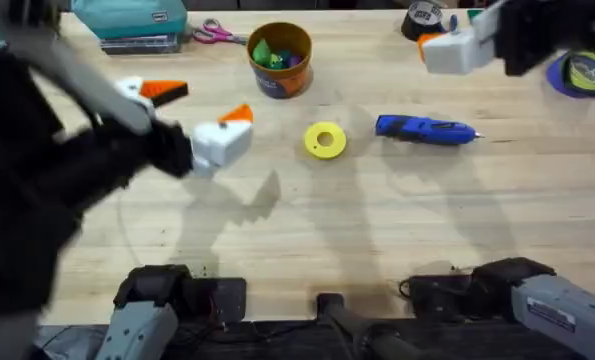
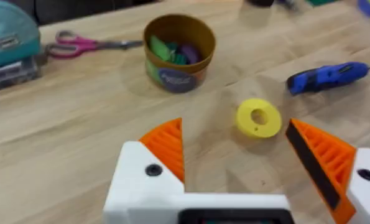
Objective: Pick up the gripper from the table and insert it into the empty holder that is missing its gripper. Then pick up a screw, insert it into the mounting hole, and use the screwdriver to tighten it. Finally, clean up the table by picking up the vegetable and placing it into the bucket.
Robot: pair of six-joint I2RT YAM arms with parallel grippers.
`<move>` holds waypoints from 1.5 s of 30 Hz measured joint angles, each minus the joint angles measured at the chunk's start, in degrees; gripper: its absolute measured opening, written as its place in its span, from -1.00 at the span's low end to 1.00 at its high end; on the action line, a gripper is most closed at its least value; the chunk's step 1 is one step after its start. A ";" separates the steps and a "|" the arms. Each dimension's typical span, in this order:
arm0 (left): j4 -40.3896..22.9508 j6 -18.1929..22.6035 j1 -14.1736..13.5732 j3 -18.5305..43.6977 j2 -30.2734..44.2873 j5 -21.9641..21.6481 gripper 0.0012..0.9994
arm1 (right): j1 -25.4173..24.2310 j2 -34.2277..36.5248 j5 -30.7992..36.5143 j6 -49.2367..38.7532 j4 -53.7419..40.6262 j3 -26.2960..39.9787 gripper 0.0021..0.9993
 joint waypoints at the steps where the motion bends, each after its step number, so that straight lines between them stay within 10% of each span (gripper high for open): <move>1: -1.41 0.58 -0.02 2.12 2.69 -0.95 0.97 | 0.00 -0.66 -0.04 0.60 -1.29 0.07 0.99; 11: -8.87 2.81 0.00 16.21 26.29 -9.52 0.97 | 0.00 -1.73 -0.28 6.31 -5.18 -2.60 0.99; 23: -10.67 5.00 -0.51 16.85 34.66 -20.27 0.97 | 0.00 -1.73 -0.28 10.52 -4.28 -9.57 0.99; 30: -12.30 5.42 -5.25 17.08 43.18 -25.29 0.97 | 0.00 -1.86 -0.30 11.68 -3.24 -11.36 0.99; 45: -11.12 5.61 -8.28 17.08 56.15 -26.59 0.97 | 0.00 -7.48 -0.43 12.01 -3.46 -12.90 1.00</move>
